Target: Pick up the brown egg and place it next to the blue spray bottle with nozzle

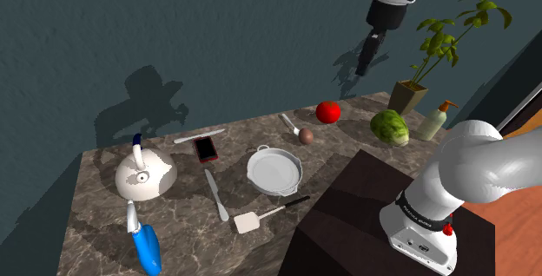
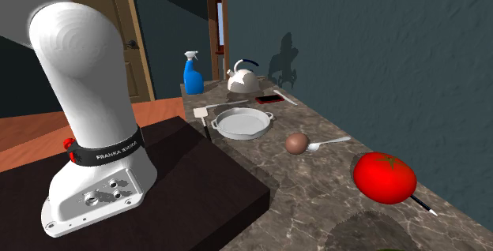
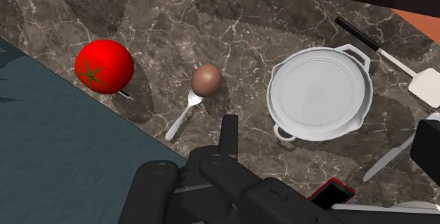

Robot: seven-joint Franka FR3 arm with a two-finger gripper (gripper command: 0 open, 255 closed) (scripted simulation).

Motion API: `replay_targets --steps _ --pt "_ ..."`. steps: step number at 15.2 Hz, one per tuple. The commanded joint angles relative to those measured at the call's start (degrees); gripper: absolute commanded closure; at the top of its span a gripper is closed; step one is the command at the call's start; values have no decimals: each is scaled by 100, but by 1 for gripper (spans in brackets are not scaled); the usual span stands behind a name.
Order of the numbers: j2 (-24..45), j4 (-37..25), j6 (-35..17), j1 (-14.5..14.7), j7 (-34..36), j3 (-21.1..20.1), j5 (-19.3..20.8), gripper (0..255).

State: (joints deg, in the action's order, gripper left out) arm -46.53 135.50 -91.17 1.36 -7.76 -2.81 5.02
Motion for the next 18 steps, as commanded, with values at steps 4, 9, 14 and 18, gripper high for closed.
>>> replay_targets --steps 4,9,14,18 --pt "224 368 -588 -108 121 96 24 0" --pt "767 846 -1601 -295 318 259 68 0" --pt "1520 1139 -2640 -481 502 423 106 0" --pt "2261 1231 -3468 -617 634 556 116 0"
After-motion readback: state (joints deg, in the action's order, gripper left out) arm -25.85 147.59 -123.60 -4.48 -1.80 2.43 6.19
